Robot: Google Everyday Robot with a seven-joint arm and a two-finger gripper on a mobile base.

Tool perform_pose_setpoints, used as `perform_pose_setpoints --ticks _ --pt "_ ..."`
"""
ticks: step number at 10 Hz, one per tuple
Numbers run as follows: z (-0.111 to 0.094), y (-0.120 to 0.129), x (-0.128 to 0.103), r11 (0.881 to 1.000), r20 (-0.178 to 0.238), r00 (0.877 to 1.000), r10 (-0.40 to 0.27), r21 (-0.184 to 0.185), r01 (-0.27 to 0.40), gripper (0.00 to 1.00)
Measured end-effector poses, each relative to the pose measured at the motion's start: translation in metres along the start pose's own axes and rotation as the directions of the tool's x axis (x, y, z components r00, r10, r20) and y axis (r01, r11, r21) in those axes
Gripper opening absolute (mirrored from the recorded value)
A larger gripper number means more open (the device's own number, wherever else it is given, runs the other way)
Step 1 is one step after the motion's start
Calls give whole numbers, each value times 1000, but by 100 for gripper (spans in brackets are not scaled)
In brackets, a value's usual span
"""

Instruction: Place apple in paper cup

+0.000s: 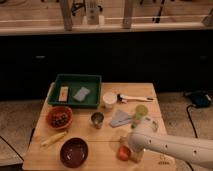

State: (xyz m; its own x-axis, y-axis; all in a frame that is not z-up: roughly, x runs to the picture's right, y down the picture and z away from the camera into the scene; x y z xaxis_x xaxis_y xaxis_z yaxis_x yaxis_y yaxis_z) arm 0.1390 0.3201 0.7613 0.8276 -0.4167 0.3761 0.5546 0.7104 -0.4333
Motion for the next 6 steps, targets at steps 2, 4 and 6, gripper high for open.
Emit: perform_pose_setpoints --ticks 2,4,6 --pt "-6 4 -5 1000 6 1000 -19 -9 19 80" --pt "-8 3 -10 999 18 999 -40 -9 40 80" --pt "-11 3 -16 997 49 996 -70 -8 70 80"
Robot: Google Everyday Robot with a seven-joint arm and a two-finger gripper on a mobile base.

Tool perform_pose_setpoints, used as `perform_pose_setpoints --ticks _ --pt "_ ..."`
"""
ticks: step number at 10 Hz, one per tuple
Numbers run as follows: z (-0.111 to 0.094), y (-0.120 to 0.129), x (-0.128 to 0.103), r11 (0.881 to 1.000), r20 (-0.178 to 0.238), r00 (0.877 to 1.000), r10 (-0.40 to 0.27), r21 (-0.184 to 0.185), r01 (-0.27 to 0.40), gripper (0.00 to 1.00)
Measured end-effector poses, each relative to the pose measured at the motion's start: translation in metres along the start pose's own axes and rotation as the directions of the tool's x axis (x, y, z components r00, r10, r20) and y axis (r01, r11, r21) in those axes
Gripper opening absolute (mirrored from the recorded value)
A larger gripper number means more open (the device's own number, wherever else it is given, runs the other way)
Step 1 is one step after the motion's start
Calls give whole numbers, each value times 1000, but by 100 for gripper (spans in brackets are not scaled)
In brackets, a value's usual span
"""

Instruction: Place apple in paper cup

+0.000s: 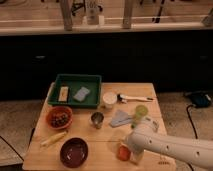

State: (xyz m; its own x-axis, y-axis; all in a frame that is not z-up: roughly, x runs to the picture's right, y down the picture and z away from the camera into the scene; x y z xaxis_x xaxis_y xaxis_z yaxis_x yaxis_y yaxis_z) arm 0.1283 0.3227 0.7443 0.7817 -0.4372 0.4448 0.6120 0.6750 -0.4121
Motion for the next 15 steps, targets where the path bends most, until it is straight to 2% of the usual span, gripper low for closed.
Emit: perform_pose_setpoints --ticks 2,5,11,14,15 --pt "-2 -2 -8 999 37 999 -36 -2 37 80" --pt "-6 -3 -15 997 87 994 -68 -32 71 80" --pt "-13 -2 -18 995 190 980 -56 -73 71 78" --pt "-9 -2 -18 994 217 975 -51 -85 71 52" --pt "-7 -2 -17 994 229 972 -44 -86 65 40"
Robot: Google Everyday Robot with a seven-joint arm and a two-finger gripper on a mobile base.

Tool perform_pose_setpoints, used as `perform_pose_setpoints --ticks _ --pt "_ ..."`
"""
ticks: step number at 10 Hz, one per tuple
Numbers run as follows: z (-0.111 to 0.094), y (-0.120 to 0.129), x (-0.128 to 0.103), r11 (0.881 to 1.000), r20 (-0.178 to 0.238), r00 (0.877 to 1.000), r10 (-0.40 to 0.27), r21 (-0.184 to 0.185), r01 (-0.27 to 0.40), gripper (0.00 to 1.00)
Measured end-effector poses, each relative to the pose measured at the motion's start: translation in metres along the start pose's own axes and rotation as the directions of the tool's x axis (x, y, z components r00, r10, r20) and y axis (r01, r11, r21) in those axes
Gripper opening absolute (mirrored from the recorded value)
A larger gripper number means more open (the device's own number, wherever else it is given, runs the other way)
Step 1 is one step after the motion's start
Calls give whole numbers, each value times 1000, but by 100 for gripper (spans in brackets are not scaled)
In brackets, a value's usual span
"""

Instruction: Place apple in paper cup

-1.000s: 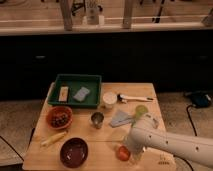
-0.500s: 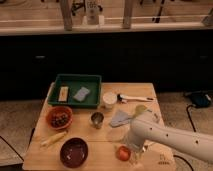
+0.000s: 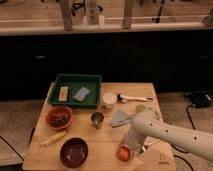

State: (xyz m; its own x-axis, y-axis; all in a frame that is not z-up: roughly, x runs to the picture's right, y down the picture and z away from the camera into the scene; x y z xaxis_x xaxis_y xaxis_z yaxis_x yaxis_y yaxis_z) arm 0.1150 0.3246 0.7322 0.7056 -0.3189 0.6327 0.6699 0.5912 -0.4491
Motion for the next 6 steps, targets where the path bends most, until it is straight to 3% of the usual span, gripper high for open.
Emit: perform_pose_setpoints --ticks 4,6 --pt "0 0 3 1000 20 1000 14 12 -14 1" --pt "-4 4 7 999 20 999 30 30 -30 0"
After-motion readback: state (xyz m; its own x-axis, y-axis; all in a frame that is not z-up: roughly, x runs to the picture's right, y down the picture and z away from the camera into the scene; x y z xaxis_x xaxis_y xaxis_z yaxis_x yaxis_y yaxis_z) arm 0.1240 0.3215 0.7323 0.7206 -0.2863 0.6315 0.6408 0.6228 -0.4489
